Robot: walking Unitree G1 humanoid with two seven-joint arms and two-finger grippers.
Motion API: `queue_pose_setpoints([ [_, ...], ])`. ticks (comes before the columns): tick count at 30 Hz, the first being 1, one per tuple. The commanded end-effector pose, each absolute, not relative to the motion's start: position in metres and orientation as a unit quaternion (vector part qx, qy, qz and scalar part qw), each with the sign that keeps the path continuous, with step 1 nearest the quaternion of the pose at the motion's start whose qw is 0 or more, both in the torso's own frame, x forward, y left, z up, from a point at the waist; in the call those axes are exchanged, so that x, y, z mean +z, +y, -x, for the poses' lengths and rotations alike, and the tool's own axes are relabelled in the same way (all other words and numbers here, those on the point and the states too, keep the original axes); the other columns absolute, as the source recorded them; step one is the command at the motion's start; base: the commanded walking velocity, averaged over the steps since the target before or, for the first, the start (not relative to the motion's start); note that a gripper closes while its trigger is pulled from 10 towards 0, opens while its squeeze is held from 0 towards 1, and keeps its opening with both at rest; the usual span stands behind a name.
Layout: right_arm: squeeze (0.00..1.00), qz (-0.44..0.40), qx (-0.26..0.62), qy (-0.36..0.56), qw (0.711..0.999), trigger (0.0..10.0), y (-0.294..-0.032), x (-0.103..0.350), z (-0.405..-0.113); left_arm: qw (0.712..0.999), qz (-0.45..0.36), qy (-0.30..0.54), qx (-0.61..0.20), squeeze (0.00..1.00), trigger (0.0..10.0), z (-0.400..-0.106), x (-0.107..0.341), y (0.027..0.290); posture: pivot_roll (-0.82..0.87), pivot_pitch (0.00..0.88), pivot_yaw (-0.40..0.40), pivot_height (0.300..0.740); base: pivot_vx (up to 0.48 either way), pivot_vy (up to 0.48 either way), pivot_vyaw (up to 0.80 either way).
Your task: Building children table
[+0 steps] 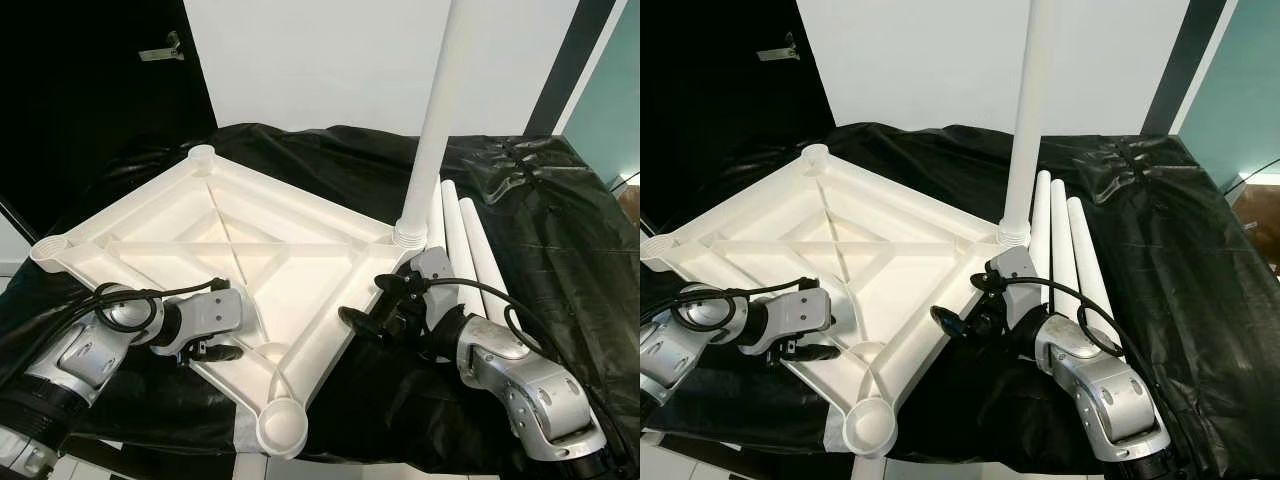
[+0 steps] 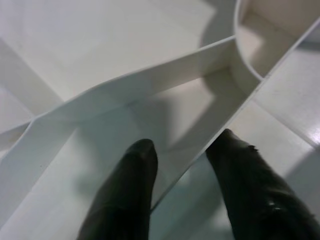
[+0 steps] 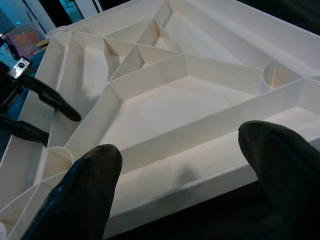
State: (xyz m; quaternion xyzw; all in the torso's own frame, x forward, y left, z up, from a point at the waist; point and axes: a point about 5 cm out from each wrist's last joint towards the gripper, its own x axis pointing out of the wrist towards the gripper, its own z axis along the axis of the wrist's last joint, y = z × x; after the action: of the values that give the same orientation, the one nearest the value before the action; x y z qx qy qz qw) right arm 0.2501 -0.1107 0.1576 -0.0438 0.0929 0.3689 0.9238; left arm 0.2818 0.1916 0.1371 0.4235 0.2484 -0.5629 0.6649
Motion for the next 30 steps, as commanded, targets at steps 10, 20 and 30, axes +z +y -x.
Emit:
queue_pose_setpoints([
  [10, 0.0, 0.031, 0.35, 0.092, 0.932, 10.0, -0.114, 0.159, -0.246, 0.654, -0.42, 0.256, -0.575, 0.0, 0.0, -0.286, 0.133, 0.186, -0.05, 0.031, 0.076, 0.74, 0.0, 0.0, 0.0],
  [20, 0.0, 0.029, 0.331, 0.087, 0.939, 10.0, -0.117, 0.16, -0.25, 0.694, -0.425, 0.256, -0.522, 0.0, 0.0, -0.297, 0.137, 0.194, -0.06, 0.024, 0.078, 0.74, 0.0, 0.0, 0.0],
  [30, 0.0, 0.028, 0.323, 0.087, 0.942, 10.0, -0.119, 0.161, -0.253, 0.766, -0.388, 0.229, -0.459, 0.0, 0.0, -0.308, 0.143, 0.19, -0.05, 0.029, 0.069, 0.74, 0.0, 0.0, 0.0],
])
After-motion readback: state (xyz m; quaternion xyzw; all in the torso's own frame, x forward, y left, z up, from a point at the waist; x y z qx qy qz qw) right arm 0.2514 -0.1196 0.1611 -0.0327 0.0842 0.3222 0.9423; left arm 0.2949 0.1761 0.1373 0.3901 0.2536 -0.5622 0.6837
